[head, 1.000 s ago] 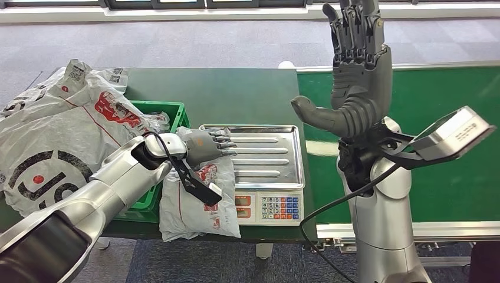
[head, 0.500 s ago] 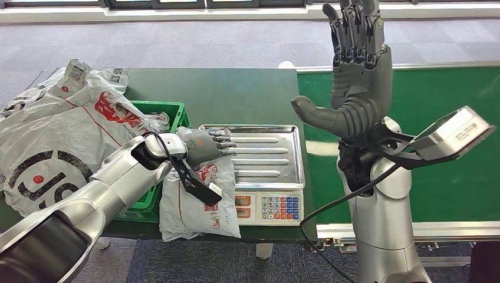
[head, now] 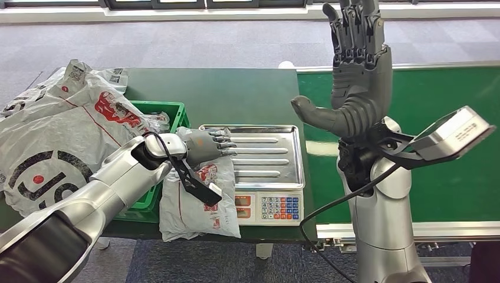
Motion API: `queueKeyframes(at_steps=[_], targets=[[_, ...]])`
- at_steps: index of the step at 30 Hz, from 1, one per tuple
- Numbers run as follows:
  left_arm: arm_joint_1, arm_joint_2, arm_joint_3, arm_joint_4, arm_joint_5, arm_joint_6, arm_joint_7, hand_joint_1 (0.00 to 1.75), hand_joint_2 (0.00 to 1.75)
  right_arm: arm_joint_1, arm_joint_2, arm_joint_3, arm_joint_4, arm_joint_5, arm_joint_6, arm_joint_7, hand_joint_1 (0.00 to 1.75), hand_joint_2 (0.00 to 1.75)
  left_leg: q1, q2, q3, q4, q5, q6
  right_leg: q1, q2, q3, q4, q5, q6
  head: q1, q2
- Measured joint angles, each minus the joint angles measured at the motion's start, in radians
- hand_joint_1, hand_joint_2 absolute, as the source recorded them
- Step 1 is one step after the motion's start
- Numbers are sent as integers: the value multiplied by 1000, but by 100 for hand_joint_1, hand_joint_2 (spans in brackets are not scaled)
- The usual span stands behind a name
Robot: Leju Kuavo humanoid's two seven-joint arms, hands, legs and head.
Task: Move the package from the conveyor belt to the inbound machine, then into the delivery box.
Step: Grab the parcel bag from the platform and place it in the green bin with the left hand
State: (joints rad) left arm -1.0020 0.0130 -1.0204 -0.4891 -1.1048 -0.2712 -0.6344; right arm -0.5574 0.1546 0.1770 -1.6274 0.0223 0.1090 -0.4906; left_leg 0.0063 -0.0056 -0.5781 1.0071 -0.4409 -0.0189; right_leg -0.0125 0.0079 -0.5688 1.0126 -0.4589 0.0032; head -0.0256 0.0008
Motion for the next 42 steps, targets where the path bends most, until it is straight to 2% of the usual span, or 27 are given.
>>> queueKeyframes(at_steps=[23, 27, 31, 35, 42], targets=[[0, 0, 0, 0, 0, 0, 0, 0, 175, 0, 0, 0, 0, 0, 0, 0, 0, 175, 0, 0, 0, 0, 0, 0, 0, 0, 0, 0, 0, 0, 0, 0], [1, 0, 0, -1, 6, 15, 9, 175, 175, 0, 0, 0, 0, 0, 0, -1, 0, 175, 0, 0, 1, 0, 0, 0, 0, 0, 0, 0, 0, 0, 0, 0], [16, 17, 28, -35, 72, 148, 103, 175, 175, 16, 0, -3, -23, 1, 12, 8, 0, 175, 0, 0, -1, 0, 1, -1, 0, 0, -2, 0, 0, 0, 0, 0], [32, 43, 55, -84, 92, 150, 128, 175, 175, 37, 0, -10, -57, 2, 28, 21, 0, 175, 0, -1, -7, 0, 3, -2, 0, -1, -7, 0, 2, -1, 0, 0], [51, 57, 75, -126, 93, 149, 134, 175, 175, 50, 0, -19, -69, 2, 34, 23, 0, 175, 0, -2, -11, 1, 3, -2, 0, -1, -12, 0, 2, -1, 0, 0]])
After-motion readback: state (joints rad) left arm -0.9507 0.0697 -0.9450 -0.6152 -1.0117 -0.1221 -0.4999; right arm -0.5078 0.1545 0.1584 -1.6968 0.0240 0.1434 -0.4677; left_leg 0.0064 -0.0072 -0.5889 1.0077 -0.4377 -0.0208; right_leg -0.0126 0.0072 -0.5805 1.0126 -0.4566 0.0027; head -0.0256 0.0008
